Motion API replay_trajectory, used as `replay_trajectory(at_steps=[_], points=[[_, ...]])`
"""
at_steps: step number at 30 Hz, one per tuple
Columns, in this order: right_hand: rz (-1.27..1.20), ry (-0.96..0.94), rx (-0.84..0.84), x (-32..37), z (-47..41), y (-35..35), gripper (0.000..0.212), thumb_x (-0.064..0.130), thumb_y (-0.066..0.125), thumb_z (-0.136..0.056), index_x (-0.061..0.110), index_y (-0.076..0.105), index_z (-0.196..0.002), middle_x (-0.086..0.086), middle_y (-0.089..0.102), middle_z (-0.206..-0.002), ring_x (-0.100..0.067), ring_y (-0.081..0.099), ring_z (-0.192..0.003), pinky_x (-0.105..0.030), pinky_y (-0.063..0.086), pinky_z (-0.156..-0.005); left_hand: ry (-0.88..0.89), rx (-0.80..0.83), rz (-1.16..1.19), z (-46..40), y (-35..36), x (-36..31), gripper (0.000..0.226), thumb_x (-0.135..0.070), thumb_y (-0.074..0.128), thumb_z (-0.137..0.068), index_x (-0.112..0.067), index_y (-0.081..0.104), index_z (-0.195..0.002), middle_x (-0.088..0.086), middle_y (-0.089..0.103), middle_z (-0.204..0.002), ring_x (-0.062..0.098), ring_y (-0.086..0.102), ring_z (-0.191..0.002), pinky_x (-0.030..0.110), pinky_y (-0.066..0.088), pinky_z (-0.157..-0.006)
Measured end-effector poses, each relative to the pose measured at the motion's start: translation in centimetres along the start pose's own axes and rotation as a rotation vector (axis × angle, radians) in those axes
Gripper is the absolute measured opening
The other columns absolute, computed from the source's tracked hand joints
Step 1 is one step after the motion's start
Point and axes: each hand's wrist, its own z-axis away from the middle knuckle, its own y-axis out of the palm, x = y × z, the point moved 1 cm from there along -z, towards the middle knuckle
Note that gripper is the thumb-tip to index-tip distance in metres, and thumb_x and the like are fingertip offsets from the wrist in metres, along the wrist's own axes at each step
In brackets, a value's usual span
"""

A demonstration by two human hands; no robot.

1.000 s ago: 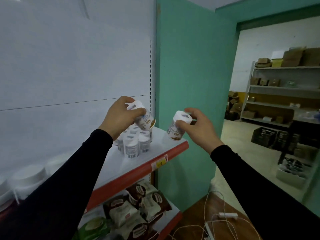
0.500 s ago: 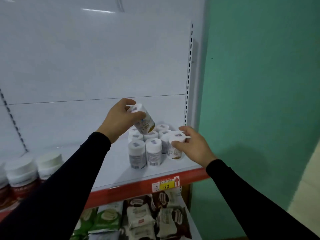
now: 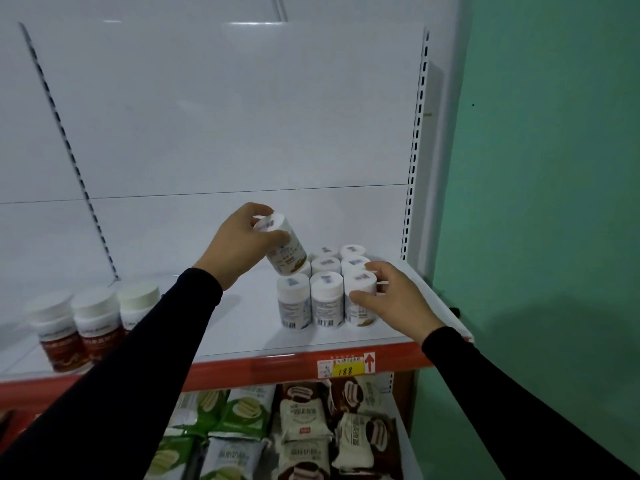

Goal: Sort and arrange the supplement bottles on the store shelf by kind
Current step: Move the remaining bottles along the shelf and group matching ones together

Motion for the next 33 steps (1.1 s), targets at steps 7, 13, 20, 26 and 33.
replay_trajectory(at_steps=[7,13,20,26,33], points=[[0.016,0.028,-0.086,0.4,-0.2,-0.8,0.05,0.05,0.064,-0.087,0.027,0.053,-0.131,0.007,0.059,-0.118,0.001,0.058,-0.097,-0.023,0.045,-0.076,-0.003,0.003,-0.027,0.1,-0.7,0.3,0.039,-0.017,0.073,-0.081,-0.02,0.058,-0.117,0.006,0.063,-0.113,0.024,0.064,-0.099,0.044,0.055,-0.09],[0.052,0.024,-0.157,0.9,-0.6,-1.2,0.043,0.048,0.061,-0.09,0.026,0.056,-0.127,0.007,0.059,-0.114,0.01,0.053,-0.087,-0.014,0.039,-0.068,0.016,0.042,-0.055,0.1,-1.0,0.2,0.042,-0.022,0.075,-0.08,-0.022,0.058,-0.118,0.002,0.065,-0.11,0.023,0.065,-0.098,0.045,0.056,-0.09],[0.051,-0.005,-0.17,1.8,-1.6,-1.6,0.041,0.045,0.061,-0.091,0.026,0.057,-0.126,0.007,0.06,-0.116,0.01,0.054,-0.09,-0.014,0.04,-0.068,0.053,0.001,-0.046,-1.7,-0.4,-0.5,0.042,-0.024,0.075,-0.082,-0.017,0.059,-0.12,0.006,0.065,-0.112,0.021,0.063,-0.094,0.038,0.053,-0.085],[0.049,-0.017,-0.172,1.8,-1.8,-1.7,0.038,0.042,0.062,-0.091,0.025,0.058,-0.125,0.005,0.06,-0.116,0.005,0.057,-0.091,-0.021,0.043,-0.074,0.067,0.089,-0.056,-1.8,-0.2,-0.1,0.042,-0.029,0.075,-0.081,-0.022,0.06,-0.12,-0.001,0.066,-0.11,0.017,0.066,-0.093,0.033,0.057,-0.08],[0.097,-0.074,-0.172,2.3,-1.8,-0.9,0.03,0.042,0.065,-0.089,0.028,0.062,-0.115,0.003,0.059,-0.121,-0.008,0.058,-0.101,-0.023,0.043,-0.083,0.086,0.222,-0.163,0.8,-1.3,0.7,0.037,-0.029,0.076,-0.081,-0.027,0.063,-0.115,-0.007,0.067,-0.112,0.014,0.067,-0.096,0.033,0.056,-0.081]])
